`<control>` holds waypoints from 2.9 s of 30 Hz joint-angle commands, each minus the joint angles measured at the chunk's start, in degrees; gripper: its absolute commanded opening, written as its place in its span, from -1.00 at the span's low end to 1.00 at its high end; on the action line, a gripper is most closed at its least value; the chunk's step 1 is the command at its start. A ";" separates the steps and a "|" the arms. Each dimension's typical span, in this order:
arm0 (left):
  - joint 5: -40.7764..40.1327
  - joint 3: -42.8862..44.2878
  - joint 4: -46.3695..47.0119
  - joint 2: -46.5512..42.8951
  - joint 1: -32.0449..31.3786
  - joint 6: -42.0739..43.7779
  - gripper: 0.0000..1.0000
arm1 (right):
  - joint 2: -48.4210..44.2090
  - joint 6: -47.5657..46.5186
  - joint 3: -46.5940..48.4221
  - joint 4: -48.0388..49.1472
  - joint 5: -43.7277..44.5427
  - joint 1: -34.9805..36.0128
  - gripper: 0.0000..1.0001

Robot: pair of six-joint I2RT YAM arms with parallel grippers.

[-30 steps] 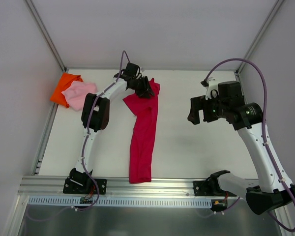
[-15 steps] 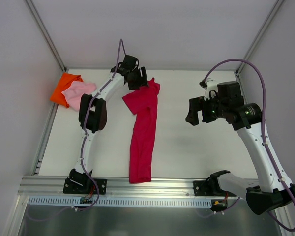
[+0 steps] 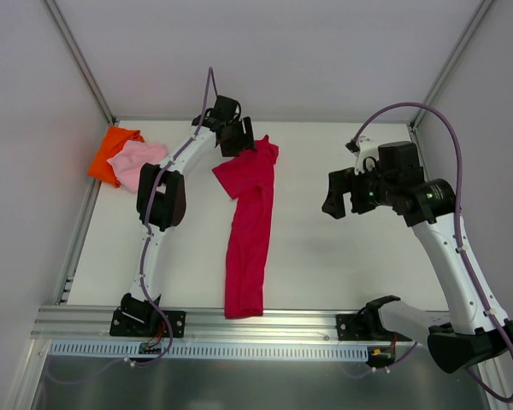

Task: Fold and stack the t-shirts
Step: Rotate the tshirt 90 degrees

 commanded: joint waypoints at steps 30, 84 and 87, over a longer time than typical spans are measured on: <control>8.38 1.02 5.29 2.21 0.32 -1.35 -1.00 | -3.12 -1.38 0.28 -1.01 -2.38 0.09 0.93; 6.90 -16.27 9.95 -21.84 -6.44 -3.90 0.97 | -2.59 -0.68 -2.54 0.92 -6.16 1.32 0.93; 4.00 -25.94 9.16 -30.36 -10.04 -3.20 0.97 | -3.47 -0.15 -2.89 1.80 -3.54 1.32 0.93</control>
